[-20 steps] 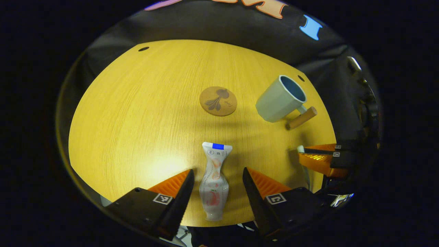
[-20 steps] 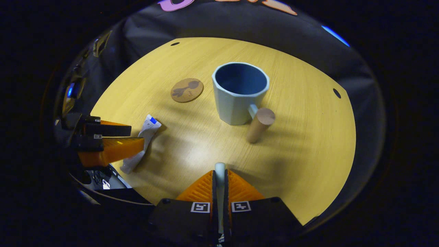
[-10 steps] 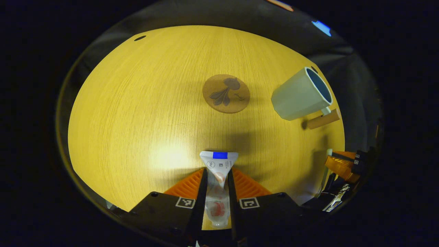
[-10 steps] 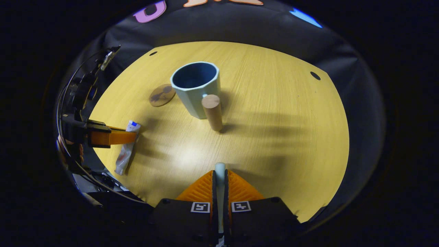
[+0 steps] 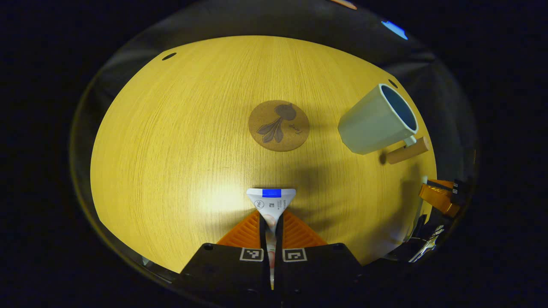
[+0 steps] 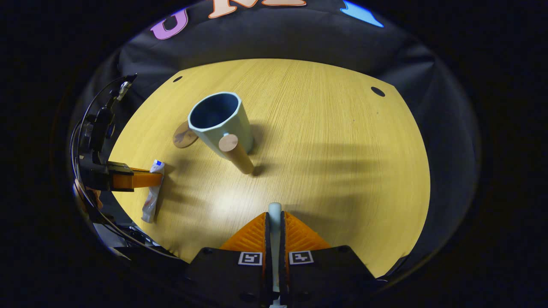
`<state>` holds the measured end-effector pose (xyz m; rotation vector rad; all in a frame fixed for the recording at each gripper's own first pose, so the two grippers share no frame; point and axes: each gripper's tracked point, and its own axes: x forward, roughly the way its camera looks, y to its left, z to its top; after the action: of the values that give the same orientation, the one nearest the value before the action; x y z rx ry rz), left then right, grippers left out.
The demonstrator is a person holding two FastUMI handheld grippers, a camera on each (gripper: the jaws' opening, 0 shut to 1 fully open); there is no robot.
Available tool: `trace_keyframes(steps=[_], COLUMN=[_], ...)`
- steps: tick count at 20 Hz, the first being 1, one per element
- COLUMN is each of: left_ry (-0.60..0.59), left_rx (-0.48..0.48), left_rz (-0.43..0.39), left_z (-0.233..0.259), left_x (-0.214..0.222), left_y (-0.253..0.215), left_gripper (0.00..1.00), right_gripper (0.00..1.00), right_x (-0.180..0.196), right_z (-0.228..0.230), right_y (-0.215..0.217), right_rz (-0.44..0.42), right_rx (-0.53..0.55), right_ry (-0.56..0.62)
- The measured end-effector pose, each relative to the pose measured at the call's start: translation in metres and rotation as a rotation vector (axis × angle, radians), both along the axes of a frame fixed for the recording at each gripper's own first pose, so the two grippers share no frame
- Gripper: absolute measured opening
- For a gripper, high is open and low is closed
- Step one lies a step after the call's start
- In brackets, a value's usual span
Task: Put the toothbrush and toothpaste on the desktop into the cup, then pick up the cup and place it on the coaster on the desktop.
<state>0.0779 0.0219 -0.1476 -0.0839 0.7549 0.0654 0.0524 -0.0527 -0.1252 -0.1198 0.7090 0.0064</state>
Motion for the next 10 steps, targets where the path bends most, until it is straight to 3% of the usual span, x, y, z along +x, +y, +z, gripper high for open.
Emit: trace_keyframes(steps=[10], left_ry=[-0.223], left_rx=[-0.177], left_rz=[0.016], left_z=[0.044], left_x=[0.002], left_y=[-0.016], left_gripper=[0.01], right_gripper=[0.08], right_x=[0.031], right_z=[0.090], right_y=[-0.017], right_rz=[-0.036], right_rx=[0.036], right_ry=[-0.290])
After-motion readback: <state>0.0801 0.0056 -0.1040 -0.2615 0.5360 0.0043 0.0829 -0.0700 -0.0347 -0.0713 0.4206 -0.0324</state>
